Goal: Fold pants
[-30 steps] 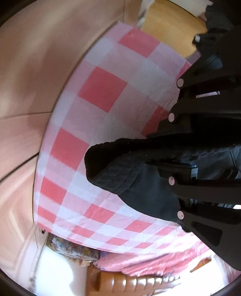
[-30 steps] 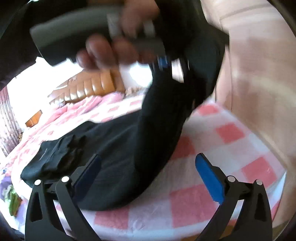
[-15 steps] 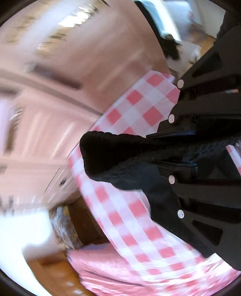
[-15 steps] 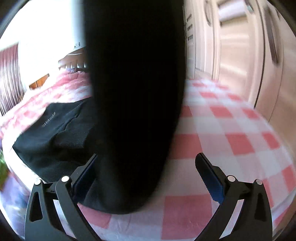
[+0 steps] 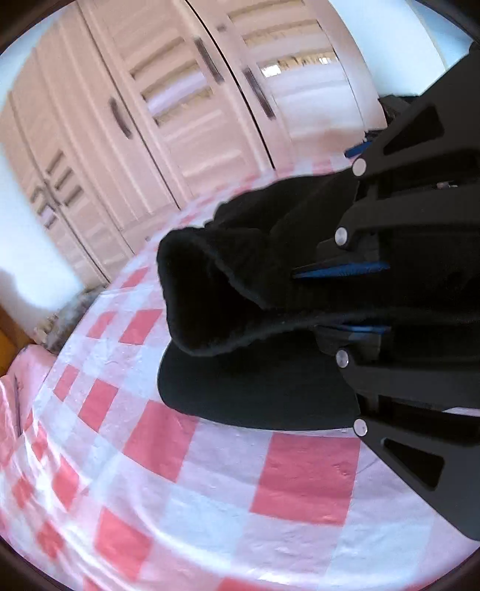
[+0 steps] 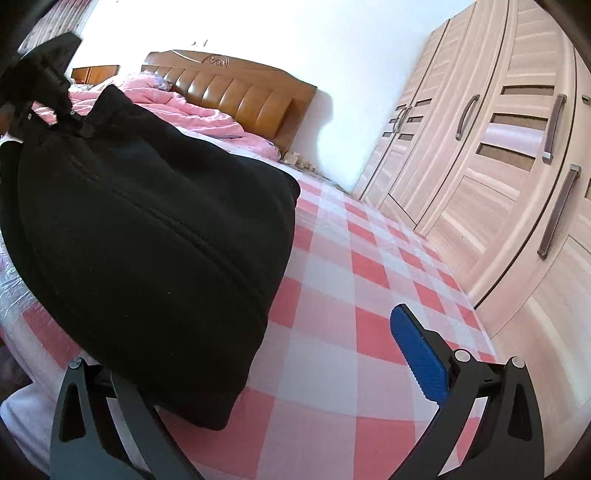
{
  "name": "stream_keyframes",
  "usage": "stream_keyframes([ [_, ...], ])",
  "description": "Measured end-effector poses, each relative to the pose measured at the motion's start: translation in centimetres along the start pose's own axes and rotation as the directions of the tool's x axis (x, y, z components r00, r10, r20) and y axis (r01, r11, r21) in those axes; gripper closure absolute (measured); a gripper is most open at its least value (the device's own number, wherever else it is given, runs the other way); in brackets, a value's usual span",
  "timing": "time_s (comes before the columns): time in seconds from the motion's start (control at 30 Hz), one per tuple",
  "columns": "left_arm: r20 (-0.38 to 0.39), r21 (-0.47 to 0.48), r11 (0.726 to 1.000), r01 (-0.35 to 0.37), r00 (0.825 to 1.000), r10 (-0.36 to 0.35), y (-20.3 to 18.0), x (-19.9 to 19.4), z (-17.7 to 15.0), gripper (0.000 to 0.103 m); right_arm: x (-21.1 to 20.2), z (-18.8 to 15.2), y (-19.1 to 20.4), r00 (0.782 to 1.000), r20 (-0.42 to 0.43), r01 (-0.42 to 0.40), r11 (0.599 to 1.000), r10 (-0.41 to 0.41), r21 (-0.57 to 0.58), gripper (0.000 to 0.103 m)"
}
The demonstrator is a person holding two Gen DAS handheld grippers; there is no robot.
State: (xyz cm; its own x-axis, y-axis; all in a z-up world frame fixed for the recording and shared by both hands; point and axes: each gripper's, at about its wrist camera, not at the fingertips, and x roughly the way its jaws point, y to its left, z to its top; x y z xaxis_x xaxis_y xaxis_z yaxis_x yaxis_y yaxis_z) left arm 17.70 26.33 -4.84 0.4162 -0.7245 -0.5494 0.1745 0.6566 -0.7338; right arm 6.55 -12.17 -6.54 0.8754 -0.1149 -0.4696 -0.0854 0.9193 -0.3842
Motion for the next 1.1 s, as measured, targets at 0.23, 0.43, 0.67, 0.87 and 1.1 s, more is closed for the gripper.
stream_keyframes([
  [0.23, 0.091, 0.07, 0.998, 0.007, 0.996, -0.014, -3.8, -2.7, -0.1, 0.084, -1.2, 0.3, -0.4, 0.997, 0.056, 0.06, 0.998, -0.061, 0.003, 0.005],
  [0.43, 0.068, 0.026, 0.998, -0.058, 0.996, 0.056, -0.1, -2.1, -0.5, 0.084, -1.1, 0.5, 0.6, 0.998, 0.055, -0.007, 0.999, 0.008, -0.033, 0.005],
  [0.67, 0.094, -0.02, 0.995, -0.098, 0.991, 0.099, 2.5, -2.3, -0.8, 0.059, -1.7, -0.1, -0.1, 0.98, 0.027, -0.198, 0.98, 0.199, -0.03, 0.005],
  [0.87, 0.279, 0.083, 0.927, -0.365, 0.902, 0.33, -3.8, -7.5, -2.2, 0.017, -5.1, -1.1, -3.8, 0.907, 0.09, -0.418, 0.907, 0.412, 0.056, 0.005],
  [1.1, 0.168, 0.309, 0.919, -0.245, 0.965, 0.201, -11.7, -1.5, -3.3, 0.013, -6.2, 2.3, -5.4, 0.865, 0.215, -0.48, 0.872, 0.453, 0.094, 0.005],
])
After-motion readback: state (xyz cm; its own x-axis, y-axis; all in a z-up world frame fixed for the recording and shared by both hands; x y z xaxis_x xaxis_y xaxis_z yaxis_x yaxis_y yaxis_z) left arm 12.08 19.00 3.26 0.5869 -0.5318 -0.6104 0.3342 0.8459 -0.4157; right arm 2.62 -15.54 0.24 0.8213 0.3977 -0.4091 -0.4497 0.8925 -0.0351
